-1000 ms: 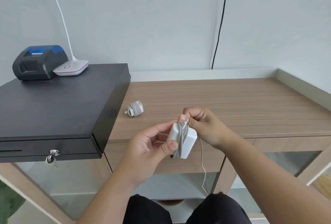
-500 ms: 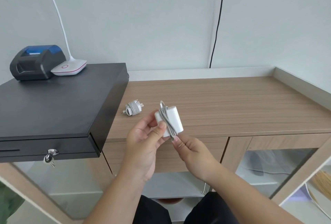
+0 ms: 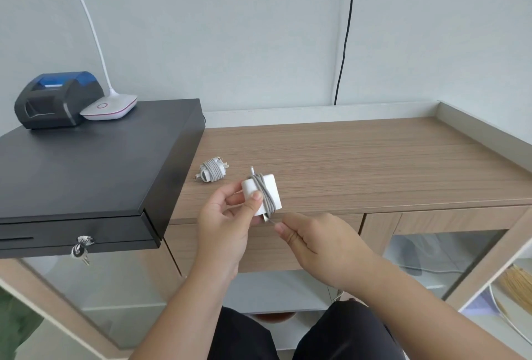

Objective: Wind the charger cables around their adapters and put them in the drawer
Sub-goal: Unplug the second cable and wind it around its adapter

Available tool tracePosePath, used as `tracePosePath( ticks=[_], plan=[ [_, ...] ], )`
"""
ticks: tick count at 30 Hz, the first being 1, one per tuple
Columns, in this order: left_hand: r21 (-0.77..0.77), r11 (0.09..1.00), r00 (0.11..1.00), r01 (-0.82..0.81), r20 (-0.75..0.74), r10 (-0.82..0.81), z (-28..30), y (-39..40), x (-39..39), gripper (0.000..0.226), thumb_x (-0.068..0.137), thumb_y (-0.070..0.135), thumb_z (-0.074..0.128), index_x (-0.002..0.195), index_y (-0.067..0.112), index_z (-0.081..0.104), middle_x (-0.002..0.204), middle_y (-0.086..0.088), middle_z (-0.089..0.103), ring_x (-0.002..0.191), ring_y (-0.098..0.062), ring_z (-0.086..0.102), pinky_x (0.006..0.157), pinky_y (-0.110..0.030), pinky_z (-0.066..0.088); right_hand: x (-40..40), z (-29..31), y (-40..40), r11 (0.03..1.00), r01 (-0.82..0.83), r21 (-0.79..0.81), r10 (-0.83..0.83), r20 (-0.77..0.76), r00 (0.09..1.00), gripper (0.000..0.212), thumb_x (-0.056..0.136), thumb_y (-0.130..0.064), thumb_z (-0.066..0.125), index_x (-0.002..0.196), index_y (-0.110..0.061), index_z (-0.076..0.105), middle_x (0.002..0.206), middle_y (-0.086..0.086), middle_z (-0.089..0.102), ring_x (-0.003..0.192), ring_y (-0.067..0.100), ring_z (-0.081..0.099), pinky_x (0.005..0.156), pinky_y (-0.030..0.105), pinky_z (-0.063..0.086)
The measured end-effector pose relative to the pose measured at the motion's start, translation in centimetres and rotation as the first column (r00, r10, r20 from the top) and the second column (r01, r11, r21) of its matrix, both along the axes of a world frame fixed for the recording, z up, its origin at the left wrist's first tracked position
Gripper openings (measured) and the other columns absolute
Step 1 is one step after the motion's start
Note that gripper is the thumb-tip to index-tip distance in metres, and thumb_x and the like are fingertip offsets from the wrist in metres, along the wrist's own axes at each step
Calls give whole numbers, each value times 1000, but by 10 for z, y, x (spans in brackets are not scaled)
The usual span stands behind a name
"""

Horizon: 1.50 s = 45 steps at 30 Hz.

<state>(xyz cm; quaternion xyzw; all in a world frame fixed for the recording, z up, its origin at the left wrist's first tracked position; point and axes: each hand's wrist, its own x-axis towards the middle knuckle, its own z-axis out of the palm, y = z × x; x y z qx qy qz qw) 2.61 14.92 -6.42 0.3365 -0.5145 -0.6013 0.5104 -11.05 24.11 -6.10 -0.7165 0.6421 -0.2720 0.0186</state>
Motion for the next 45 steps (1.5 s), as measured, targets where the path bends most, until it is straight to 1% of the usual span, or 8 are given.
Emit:
tracePosePath(
  ticks=[5,9,18,24,27,32,38,45],
  plan=[
    [-191,980,981,-47,178,82,-2,4,-1,29,80,22,78,106,27,66,93,8,75,87,-9,71,77,-29,57,-2,8,3,998,-60,-4,60,-49,997,38,95,-51,23,75,-24,40,48,-7,39,45,18,42,46,37,41],
    [-319,947,941,-40,306,142,-4,8,1,32,79,25,79,105,35,63,94,12,72,85,-1,68,73,-18,53,-16,30,2,985,-154,79,158,-53,986,27,96,-38,45,76,-22,49,55,-10,49,49,7,44,51,26,39],
    [-375,917,893,136,447,50,-6,14,6,33,82,31,74,113,30,65,103,13,69,94,-2,65,78,-26,56,-51,75,-25,973,-228,-39,226,-57,973,12,89,-33,63,84,-24,69,57,-5,60,51,11,50,51,26,42],
    [-286,929,915,233,389,-110,-1,13,13,25,88,23,69,110,33,66,103,8,70,93,-7,66,79,-27,55,-53,67,-37,949,-294,-117,305,94,948,14,87,-28,68,83,-15,73,71,-3,67,62,11,58,58,24,45],
    [-274,927,922,257,356,-151,-3,13,16,28,88,30,67,115,31,65,108,8,70,100,-8,66,80,-26,55,-47,61,-37,933,-311,-180,339,151,929,11,86,-19,70,82,-9,74,75,-3,64,64,0,55,62,8,35],
    [-62,959,960,275,81,-270,0,21,9,34,86,30,65,119,22,64,107,-1,71,95,-16,70,72,-39,60,-38,51,-33,938,-188,-292,264,250,932,9,86,-15,70,80,-8,72,64,-19,59,50,-3,47,52,6,30],
    [69,953,952,294,-114,-285,3,25,1,39,78,43,70,115,28,70,109,-1,72,85,-10,64,63,-27,53,-27,29,-35,906,41,-422,127,362,924,11,87,-24,69,77,-20,68,51,-15,51,43,7,35,46,15,29],
    [179,952,952,249,-224,-207,9,22,4,39,73,19,69,113,18,67,96,1,75,84,-10,69,73,-28,48,-24,27,-33,895,20,-446,131,307,943,11,86,-21,70,79,-13,71,52,-22,51,41,4,32,46,8,25]
  ],
)
